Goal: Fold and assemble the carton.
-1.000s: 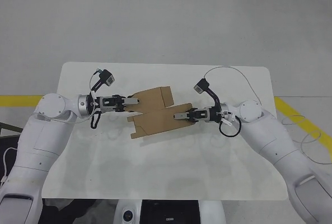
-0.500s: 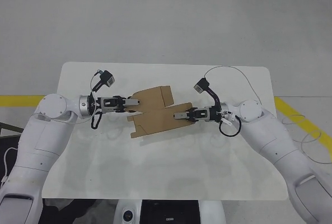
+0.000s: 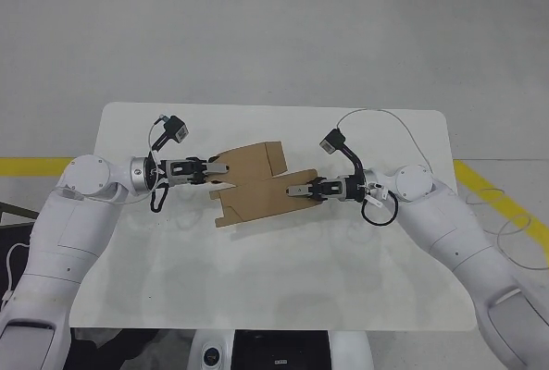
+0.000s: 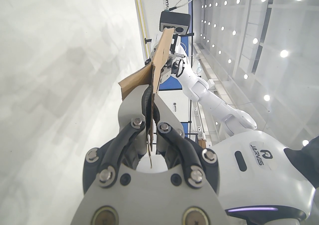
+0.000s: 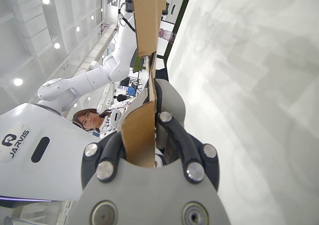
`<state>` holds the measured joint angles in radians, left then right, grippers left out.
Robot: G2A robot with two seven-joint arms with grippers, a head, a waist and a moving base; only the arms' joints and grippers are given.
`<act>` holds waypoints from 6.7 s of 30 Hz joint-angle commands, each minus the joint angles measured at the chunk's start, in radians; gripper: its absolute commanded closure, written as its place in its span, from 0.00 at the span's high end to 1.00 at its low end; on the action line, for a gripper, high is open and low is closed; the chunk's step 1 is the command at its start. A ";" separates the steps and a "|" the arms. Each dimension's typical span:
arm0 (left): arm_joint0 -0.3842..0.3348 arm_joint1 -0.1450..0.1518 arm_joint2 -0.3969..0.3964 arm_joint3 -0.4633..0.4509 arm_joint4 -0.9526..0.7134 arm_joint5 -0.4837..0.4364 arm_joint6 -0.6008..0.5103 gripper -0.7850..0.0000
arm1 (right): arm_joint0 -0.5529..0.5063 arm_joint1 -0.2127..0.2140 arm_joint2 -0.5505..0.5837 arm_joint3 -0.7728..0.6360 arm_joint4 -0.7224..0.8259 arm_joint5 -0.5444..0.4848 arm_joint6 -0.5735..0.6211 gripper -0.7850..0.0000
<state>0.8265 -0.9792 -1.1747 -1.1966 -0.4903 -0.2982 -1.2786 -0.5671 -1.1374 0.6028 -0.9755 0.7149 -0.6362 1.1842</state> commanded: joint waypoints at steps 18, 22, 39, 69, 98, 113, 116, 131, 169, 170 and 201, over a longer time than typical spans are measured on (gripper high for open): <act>0.016 0.005 -0.021 -0.063 0.039 -0.095 0.015 0.00 | 0.017 0.039 0.100 0.048 -0.008 -0.113 -0.113 0.51; 0.024 0.005 -0.016 -0.083 0.046 -0.102 0.014 0.00 | -0.005 0.038 0.093 -0.031 0.043 -0.096 -0.096 0.50; 0.038 0.011 -0.035 -0.135 -0.021 -0.088 -0.049 0.00 | -0.002 -0.020 -0.005 -0.042 0.051 -0.046 -0.046 0.48; 0.061 0.015 -0.034 -0.187 -0.029 -0.092 -0.068 0.00 | 0.039 -0.067 -0.055 0.000 0.121 -0.056 -0.055 0.42; 0.060 0.014 -0.016 -0.180 -0.013 -0.094 -0.067 0.00 | 0.038 -0.092 -0.034 -0.005 0.073 -0.026 -0.026 0.00; 0.075 0.018 -0.040 -0.203 -0.092 -0.055 -0.078 1.00 | 0.051 -0.100 -0.059 0.030 0.023 -0.060 -0.060 0.00; 0.078 0.017 -0.041 -0.207 -0.130 -0.032 -0.088 1.00 | 0.055 -0.103 -0.066 0.041 0.019 -0.069 -0.069 0.00; 0.083 0.013 -0.048 -0.241 -0.234 0.032 -0.127 1.00 | 0.076 -0.129 -0.108 0.096 0.006 -0.113 -0.113 0.00; 0.104 0.014 -0.085 -0.283 -0.036 -0.096 0.026 1.00 | 0.069 -0.110 -0.107 0.095 0.019 -0.140 -0.140 0.00; 0.105 0.014 -0.082 -0.273 -0.024 -0.097 0.035 1.00 | 0.067 -0.107 -0.105 0.089 0.017 -0.139 -0.139 0.00; 0.088 0.000 -0.043 -0.264 -0.043 -0.072 0.054 1.00 | 0.036 -0.096 -0.132 -0.022 0.050 -0.098 -0.098 0.00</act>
<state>0.9148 -0.9788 -1.2165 -1.4611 -0.5354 -0.3692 -1.2252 -0.5303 -1.2334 0.4705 -0.9996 0.7628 -0.7350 1.0855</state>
